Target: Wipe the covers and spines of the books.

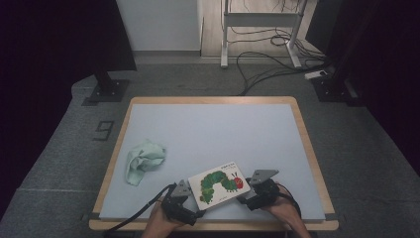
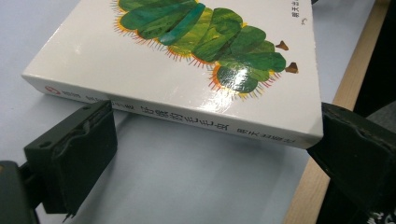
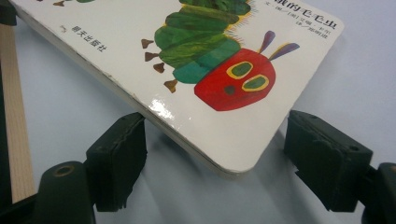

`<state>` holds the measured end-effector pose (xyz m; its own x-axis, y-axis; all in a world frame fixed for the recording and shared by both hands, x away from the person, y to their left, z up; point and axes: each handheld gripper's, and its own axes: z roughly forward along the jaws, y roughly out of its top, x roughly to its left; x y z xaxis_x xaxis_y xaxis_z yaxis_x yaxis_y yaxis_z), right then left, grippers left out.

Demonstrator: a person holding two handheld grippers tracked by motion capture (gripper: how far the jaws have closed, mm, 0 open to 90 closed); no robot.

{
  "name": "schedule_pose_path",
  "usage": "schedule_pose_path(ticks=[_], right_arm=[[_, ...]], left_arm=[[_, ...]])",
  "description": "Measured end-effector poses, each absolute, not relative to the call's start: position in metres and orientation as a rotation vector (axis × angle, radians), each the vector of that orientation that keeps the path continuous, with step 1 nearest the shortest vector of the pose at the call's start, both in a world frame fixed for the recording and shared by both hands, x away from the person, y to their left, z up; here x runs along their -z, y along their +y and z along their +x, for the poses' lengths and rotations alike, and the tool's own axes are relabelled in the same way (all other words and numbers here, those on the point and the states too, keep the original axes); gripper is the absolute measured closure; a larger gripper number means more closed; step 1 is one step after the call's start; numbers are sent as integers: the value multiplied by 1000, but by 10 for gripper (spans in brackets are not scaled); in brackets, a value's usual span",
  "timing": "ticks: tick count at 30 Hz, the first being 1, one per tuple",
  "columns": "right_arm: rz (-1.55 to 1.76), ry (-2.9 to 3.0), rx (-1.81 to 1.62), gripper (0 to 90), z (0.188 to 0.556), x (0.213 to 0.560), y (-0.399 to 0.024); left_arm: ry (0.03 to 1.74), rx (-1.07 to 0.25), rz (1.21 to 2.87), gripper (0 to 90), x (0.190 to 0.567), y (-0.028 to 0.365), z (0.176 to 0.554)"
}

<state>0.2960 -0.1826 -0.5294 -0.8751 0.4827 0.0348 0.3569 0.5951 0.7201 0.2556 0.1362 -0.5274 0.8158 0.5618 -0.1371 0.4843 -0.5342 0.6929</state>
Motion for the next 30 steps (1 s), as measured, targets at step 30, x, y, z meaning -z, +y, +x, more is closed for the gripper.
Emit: schedule_pose_path(ticks=[30], right_arm=[[812, 2536, -1171, 325, 300, 533, -174]], left_arm=[[828, -236, 2288, 138, 522, 152, 286]])
